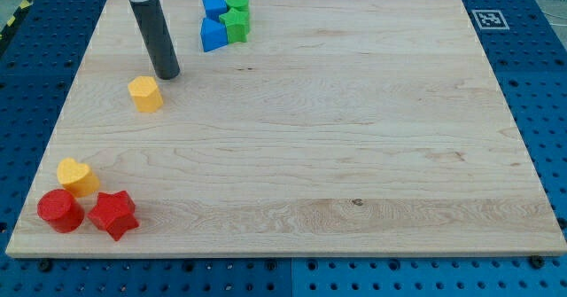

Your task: Move your arm to the bottom of the triangle

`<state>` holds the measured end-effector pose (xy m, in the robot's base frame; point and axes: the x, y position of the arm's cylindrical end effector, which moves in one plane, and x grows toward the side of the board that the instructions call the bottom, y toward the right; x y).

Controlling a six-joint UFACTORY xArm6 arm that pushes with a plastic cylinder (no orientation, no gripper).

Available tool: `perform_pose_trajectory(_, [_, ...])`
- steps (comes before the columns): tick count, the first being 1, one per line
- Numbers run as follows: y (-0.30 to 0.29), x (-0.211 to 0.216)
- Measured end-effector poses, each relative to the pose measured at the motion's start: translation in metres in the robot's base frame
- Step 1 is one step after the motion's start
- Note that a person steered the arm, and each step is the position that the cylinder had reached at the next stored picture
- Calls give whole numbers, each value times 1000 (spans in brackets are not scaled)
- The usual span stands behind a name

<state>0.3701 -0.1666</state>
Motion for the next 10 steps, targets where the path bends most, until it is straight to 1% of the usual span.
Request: perform_pose_trajectory(10, [51,0])
